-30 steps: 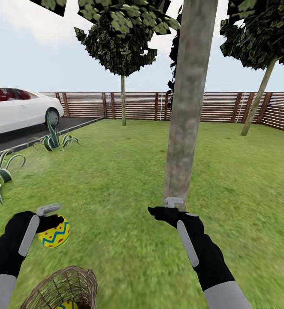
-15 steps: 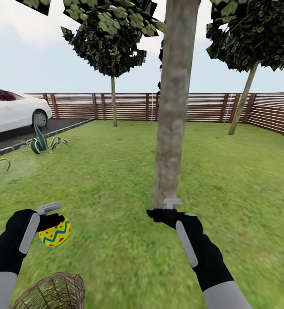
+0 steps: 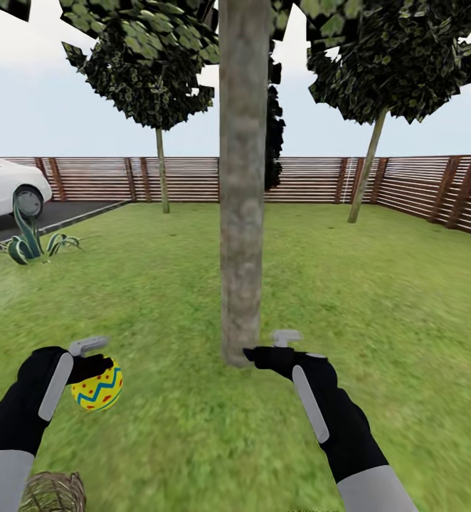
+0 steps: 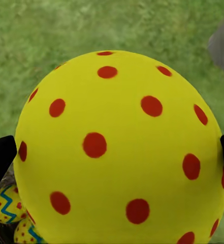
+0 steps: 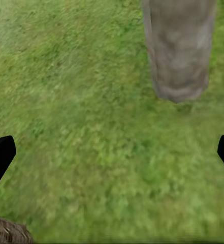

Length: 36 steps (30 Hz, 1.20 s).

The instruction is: Take the three Easter eggs out of the wicker basket on the lawn in the garden, then place them on the lawn next to a single tree (choose any tree) so that all three eggs are next to the same tree and none are left in the basket.

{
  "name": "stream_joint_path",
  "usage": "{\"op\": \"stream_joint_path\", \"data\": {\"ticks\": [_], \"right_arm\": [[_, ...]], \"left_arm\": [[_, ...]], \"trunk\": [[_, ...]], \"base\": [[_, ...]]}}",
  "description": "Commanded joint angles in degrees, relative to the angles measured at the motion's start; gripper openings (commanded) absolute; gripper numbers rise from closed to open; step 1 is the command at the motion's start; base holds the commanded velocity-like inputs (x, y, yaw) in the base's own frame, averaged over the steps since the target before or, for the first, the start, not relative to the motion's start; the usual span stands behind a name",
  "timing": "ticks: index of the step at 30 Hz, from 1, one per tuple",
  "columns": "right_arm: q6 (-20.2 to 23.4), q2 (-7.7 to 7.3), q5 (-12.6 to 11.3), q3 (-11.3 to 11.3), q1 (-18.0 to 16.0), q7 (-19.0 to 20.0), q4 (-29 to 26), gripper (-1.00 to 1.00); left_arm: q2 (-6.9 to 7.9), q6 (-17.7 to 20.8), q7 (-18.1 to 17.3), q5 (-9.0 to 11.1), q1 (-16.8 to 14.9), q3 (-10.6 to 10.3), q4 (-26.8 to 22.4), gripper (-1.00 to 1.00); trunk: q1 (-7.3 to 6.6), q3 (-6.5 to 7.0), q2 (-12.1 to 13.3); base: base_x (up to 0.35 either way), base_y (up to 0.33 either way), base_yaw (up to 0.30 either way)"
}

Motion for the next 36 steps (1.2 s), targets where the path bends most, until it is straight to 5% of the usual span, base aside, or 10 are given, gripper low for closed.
{"op": "stream_joint_path", "data": {"ticks": [1, 15, 36], "right_arm": [[0.24, 0.02, 0.02, 0.0, -0.04, 0.11, -0.02, 1.0], [0.24, 0.0, 0.01, -0.01, -0.04, 0.89, 0.01, 1.0], [0.24, -0.04, -0.09, -0.91, -0.04, 0.97, 0.08, 1.0]], "left_arm": [[0.0, 0.24, 0.51, 0.63, -0.02, -0.16, -0.12, -1.0], [-0.73, 0.18, 0.67, 0.55, -0.08, -0.54, 0.04, -1.0], [-1.78, 0.16, 0.73, 0.46, -0.11, -0.59, 0.59, -1.0]], "trunk": [[0.0, -0.01, -0.03], [0.0, 0.47, -0.03], [0.0, 1.45, -0.03]], "base": [[0.0, -0.118, -0.261], [0.0, -0.034, -0.184], [0.0, -0.276, -0.217]]}}
